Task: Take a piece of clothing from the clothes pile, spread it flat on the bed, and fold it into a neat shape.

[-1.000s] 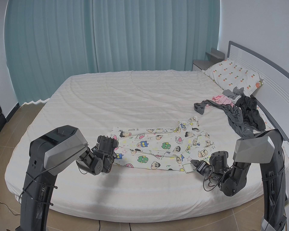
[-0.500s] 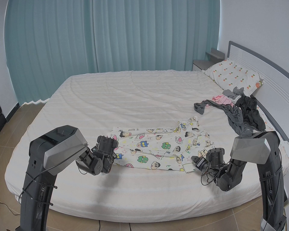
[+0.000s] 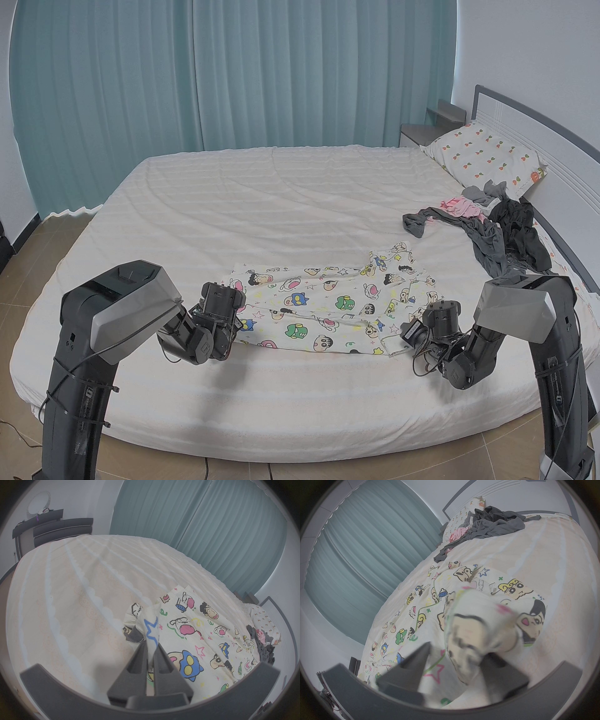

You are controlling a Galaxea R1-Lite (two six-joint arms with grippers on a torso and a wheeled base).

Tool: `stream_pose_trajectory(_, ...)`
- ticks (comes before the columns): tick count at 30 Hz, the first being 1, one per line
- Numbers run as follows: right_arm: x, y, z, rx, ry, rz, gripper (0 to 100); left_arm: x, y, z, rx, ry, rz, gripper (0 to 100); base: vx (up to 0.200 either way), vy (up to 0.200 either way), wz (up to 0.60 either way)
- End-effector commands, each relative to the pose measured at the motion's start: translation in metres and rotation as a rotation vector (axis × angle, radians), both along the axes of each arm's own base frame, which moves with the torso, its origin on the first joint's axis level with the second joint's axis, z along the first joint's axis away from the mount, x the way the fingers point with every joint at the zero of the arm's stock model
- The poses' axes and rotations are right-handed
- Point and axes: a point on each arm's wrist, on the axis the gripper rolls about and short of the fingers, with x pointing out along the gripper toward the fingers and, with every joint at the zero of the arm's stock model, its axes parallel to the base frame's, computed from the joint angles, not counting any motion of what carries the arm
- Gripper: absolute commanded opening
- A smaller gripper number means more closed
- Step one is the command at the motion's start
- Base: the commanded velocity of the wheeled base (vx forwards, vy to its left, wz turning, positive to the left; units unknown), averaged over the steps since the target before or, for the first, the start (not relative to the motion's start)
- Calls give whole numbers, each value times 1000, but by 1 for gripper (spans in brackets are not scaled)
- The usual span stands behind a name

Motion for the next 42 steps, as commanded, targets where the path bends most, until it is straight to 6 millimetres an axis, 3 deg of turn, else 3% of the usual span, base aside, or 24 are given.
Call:
stream_pose_trajectory(1, -1, 1, -2, 0, -1, 1, 0, -1, 0, 0, 1, 1, 0, 0, 0, 0, 0)
stream_pose_trajectory(7, -2, 0, 5, -14, -52, -42, 0, -4, 2, 2, 5, 8, 0, 0, 0, 0, 0)
stream_pose_trajectory(10, -15, -1, 12, -17, -40, -25, 0, -10, 4, 5, 9, 19, -1, 0, 0, 0, 0)
stream_pose_trajectory(25, -37, -4, 24, -42, 7, 8, 0, -26, 9, 20, 17, 38, -4, 0, 0, 0, 0)
stream_pose_trajectory(29, -49, -7, 35, -33, 18, 28, 0, -38, 12, 32, 18, 41, -7, 0, 0, 0, 0)
stream_pose_trajectory(42, -73, -12, 37, -48, 69, 38, 0, -61, 18, 32, 31, 91, -9, 0, 0, 0, 0)
